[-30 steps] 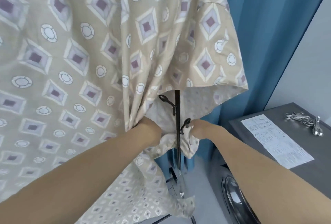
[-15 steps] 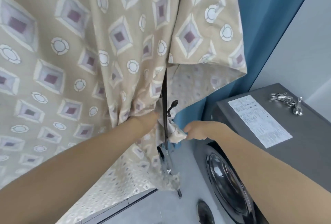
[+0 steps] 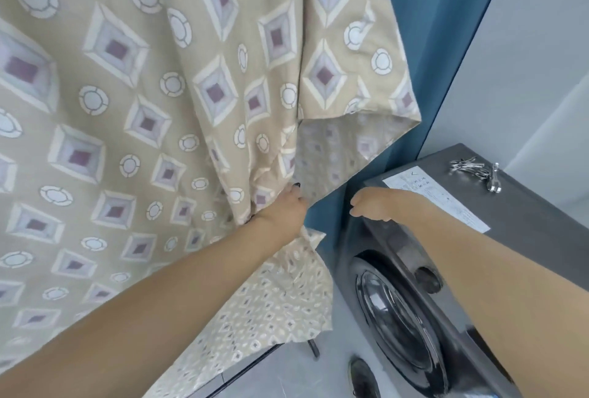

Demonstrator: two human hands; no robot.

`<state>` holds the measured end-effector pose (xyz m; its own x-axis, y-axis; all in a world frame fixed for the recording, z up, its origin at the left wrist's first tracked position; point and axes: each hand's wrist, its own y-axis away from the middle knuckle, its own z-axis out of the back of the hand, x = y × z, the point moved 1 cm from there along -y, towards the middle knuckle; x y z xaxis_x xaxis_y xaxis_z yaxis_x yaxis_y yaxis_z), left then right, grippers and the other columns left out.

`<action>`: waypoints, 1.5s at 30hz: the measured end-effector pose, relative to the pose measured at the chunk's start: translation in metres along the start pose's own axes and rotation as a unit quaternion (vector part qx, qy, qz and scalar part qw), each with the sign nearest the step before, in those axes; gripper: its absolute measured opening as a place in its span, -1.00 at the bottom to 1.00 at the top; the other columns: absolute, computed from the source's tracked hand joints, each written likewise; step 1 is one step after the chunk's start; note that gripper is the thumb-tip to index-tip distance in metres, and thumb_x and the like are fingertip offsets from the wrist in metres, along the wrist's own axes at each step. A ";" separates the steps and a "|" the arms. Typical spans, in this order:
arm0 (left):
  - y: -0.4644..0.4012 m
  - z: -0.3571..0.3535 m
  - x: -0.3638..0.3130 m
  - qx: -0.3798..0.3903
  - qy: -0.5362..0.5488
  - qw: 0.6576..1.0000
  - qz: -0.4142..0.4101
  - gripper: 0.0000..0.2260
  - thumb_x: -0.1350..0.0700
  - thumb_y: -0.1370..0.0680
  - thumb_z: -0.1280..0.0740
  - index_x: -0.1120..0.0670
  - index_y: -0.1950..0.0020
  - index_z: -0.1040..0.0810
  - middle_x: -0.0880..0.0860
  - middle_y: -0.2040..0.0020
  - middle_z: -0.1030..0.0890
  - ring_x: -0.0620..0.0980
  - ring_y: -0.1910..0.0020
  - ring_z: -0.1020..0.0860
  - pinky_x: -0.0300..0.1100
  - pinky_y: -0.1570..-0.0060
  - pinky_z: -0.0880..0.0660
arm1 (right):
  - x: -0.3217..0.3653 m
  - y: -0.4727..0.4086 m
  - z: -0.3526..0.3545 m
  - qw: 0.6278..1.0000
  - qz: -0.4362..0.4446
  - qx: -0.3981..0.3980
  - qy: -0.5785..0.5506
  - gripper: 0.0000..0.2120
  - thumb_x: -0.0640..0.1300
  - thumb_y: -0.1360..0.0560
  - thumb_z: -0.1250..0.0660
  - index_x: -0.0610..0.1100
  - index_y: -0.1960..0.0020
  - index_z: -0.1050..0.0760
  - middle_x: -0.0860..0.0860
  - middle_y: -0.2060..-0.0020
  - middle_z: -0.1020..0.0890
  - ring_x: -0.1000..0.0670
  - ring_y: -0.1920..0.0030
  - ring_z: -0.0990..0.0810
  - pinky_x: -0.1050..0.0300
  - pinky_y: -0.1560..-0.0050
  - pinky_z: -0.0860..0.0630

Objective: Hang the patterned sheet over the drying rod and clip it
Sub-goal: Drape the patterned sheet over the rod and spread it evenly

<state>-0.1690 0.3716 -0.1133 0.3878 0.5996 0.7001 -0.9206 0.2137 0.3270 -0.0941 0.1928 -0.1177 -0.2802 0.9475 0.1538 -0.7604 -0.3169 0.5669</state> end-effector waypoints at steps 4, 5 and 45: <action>0.005 0.015 0.008 -0.080 -0.115 0.990 0.019 -0.78 0.14 -0.50 -0.20 0.09 -0.11 -0.53 0.07 -0.04 -0.48 0.11 -0.10 -0.36 0.12 -0.04 -0.07 | -0.016 0.007 0.011 0.961 -0.076 -0.077 -0.256 -0.20 0.26 -0.48 -0.31 -0.15 -0.52 -0.14 -0.04 -0.34 -0.41 -0.11 -0.25 -0.43 0.07 -0.18 -0.39; 0.004 0.019 0.008 -0.081 -0.070 0.994 0.018 -0.78 0.14 -0.48 -0.20 0.10 -0.08 -0.52 0.08 -0.02 -0.46 0.11 -0.08 -0.33 0.12 -0.04 -0.08 | -0.017 0.004 0.018 0.941 -0.069 -0.106 -0.313 -0.07 0.32 -0.40 -0.36 -0.13 -0.54 -0.05 -0.02 -0.33 -0.40 -0.10 -0.26 -0.41 0.06 -0.20 -0.38; 0.097 0.192 0.145 -0.404 0.373 0.641 0.535 -0.70 -0.18 -0.53 -0.23 0.04 0.01 -0.36 -0.04 0.14 -0.51 0.05 0.19 -0.49 -0.09 0.27 -0.36 | 0.063 0.051 0.211 0.600 0.529 -0.262 -0.540 -0.73 -0.16 -0.54 -0.29 -0.04 -0.23 -0.49 0.02 -0.06 -0.63 -0.02 -0.10 -0.60 -0.09 -0.25 -0.50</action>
<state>-0.1929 0.3311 0.1423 -0.3391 0.8740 -0.3481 -0.4812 -0.4790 -0.7341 -0.0266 0.2456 0.0918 -0.4402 -0.4098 0.7990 -0.6513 -0.4668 -0.5982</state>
